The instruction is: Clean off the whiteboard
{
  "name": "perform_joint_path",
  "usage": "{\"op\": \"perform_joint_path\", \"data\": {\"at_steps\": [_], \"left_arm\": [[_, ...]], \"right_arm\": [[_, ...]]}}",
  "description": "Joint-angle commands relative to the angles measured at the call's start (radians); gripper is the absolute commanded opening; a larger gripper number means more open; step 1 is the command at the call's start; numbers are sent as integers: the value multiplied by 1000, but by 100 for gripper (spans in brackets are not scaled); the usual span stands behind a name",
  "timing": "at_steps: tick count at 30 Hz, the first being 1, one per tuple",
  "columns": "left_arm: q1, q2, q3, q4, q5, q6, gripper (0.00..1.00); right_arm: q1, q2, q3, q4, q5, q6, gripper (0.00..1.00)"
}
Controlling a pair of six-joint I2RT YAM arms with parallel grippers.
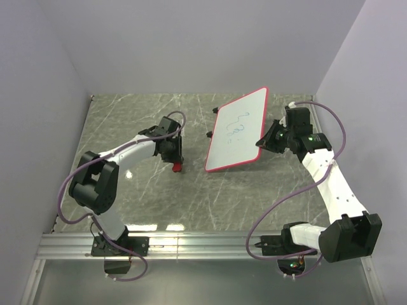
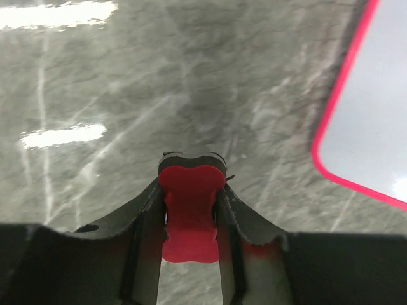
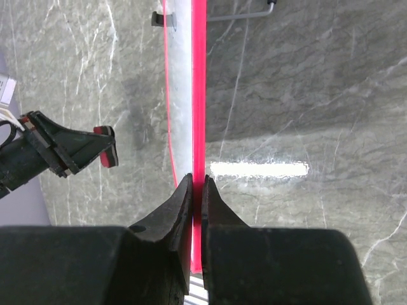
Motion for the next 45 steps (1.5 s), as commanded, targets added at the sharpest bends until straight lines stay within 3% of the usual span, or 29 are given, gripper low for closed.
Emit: {"op": "perform_joint_path", "data": {"at_steps": [1, 2, 3, 9, 18, 27, 34, 40, 45], "left_arm": [[5, -46, -26, 2, -46, 32, 30], [5, -46, -26, -4, -46, 32, 34], [5, -49, -21, -15, -46, 37, 46], [5, -55, -17, -49, -104, 28, 66], [4, -85, -32, -49, -72, 25, 55], [-16, -38, 26, -27, 14, 144, 74], [-16, 19, 26, 6, 26, 195, 70], [-15, 115, 85, -23, -5, 236, 61], [-15, 142, 100, -27, -3, 255, 61]], "right_arm": [[0, -47, -4, 26, 50, -32, 0], [-4, -48, -6, 26, 49, -33, 0], [-6, -53, -16, 29, 47, -35, 0], [-15, -102, -71, 43, 38, -29, 0], [-24, -154, -124, 41, 47, -36, 0], [-31, -188, -139, 25, 55, -38, 0], [-34, -189, -128, 15, 56, -29, 0], [-32, -195, -125, -6, 70, -32, 0], [-34, -199, -133, -8, 76, -26, 0]]}}
